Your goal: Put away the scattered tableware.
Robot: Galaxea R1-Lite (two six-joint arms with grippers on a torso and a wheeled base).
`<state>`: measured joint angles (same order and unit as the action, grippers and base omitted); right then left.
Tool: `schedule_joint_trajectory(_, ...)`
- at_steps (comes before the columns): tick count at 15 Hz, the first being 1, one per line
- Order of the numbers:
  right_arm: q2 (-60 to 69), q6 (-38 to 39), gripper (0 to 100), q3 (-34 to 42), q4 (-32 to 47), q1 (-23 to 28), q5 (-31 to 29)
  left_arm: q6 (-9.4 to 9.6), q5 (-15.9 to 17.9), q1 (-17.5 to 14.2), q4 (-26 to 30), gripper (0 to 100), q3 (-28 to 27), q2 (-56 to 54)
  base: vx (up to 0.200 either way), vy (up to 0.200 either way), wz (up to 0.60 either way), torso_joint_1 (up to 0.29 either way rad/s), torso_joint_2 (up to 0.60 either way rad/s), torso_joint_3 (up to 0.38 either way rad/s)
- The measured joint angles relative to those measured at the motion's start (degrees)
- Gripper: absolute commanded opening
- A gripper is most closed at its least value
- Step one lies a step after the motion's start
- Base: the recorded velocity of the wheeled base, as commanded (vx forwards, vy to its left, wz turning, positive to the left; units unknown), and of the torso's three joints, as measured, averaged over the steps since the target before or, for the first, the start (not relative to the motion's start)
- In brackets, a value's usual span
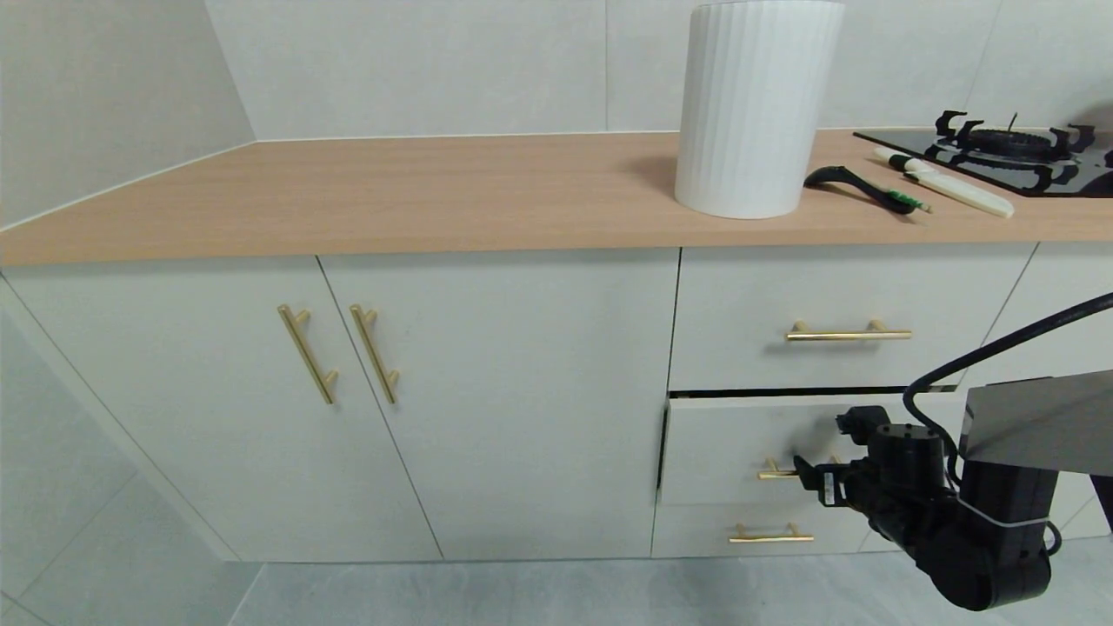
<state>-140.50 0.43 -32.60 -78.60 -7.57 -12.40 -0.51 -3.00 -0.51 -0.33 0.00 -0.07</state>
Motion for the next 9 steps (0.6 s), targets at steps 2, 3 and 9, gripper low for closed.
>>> schedule_joint_trajectory(2, 0.80, -0.43, 100, 0.68, 1.32, 0.00, 0.09, 0.02, 0.02, 0.00, 0.01, 100, 0.00, 0.00, 0.000, 0.000, 0.00, 0.000, 0.00, 0.000)
schedule_joint_trajectory(3, 1.91, -0.85, 100, 1.51, 3.43, 0.00, 0.39, 0.00, 0.02, 0.00, 0.01, 100, 0.00, 0.00, 0.000, 0.000, 0.00, 0.000, 0.00, 0.000)
schedule_joint_trajectory(9, 23.65, -2.26, 100, 4.79, 36.68, -0.33, 6.55, 0.00, 0.05, 0.00, 0.01, 100, 0.00, 0.00, 0.000, 0.000, 0.00, 0.000, 0.00, 0.000)
